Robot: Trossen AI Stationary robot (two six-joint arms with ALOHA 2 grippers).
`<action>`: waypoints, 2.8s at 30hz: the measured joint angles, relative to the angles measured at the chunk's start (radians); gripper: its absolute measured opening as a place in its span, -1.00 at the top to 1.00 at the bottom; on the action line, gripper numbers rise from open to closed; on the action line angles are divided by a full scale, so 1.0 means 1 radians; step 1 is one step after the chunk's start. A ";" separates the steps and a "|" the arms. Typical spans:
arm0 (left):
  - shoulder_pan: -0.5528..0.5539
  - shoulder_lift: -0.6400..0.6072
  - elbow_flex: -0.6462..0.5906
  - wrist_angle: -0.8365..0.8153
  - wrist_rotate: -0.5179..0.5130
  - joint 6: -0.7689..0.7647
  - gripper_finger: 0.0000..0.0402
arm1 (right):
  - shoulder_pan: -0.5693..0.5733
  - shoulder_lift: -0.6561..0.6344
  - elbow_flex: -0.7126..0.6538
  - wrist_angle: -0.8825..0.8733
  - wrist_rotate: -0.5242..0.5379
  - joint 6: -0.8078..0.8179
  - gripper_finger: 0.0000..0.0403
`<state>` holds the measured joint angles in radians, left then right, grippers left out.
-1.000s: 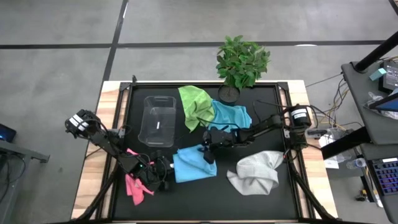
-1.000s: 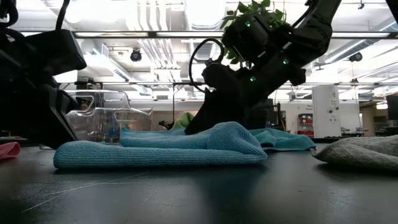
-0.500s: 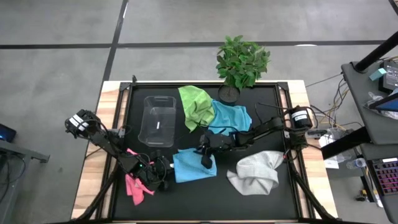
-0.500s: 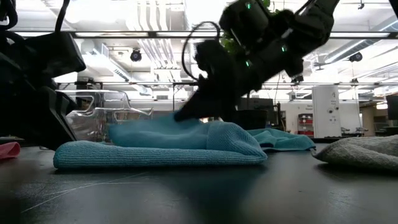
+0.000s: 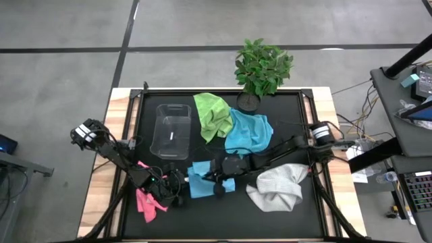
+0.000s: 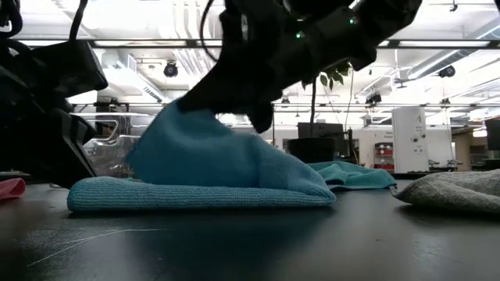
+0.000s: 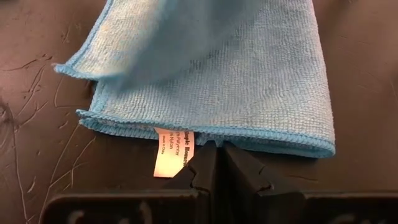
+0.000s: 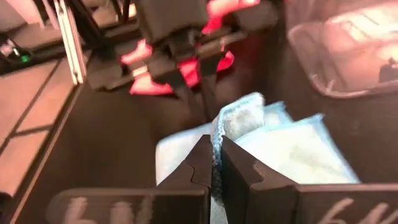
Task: Fold microfiber towels
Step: Fold the bottom blue microfiber towel
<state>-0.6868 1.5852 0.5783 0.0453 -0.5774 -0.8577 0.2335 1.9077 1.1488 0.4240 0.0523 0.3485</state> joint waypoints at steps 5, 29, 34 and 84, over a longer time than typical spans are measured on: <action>0.000 0.000 -0.001 0.000 0.000 0.000 0.95 | 0.017 0.129 0.131 -0.003 -0.006 -0.009 0.96; 0.001 -0.010 -0.007 -0.004 0.068 0.000 0.95 | 0.024 0.177 0.329 -0.282 -0.184 -0.102 0.23; 0.001 -0.033 -0.006 -0.011 0.139 0.000 0.95 | 0.036 0.115 0.323 -0.357 -0.156 -0.171 0.21; 0.005 0.027 0.006 0.083 0.145 -0.004 0.95 | 0.088 0.281 0.302 -0.065 -0.142 -0.206 0.89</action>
<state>-0.6815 1.6123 0.5847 0.1280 -0.4324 -0.8616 0.3217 2.1885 1.4509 0.3585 -0.0896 0.1421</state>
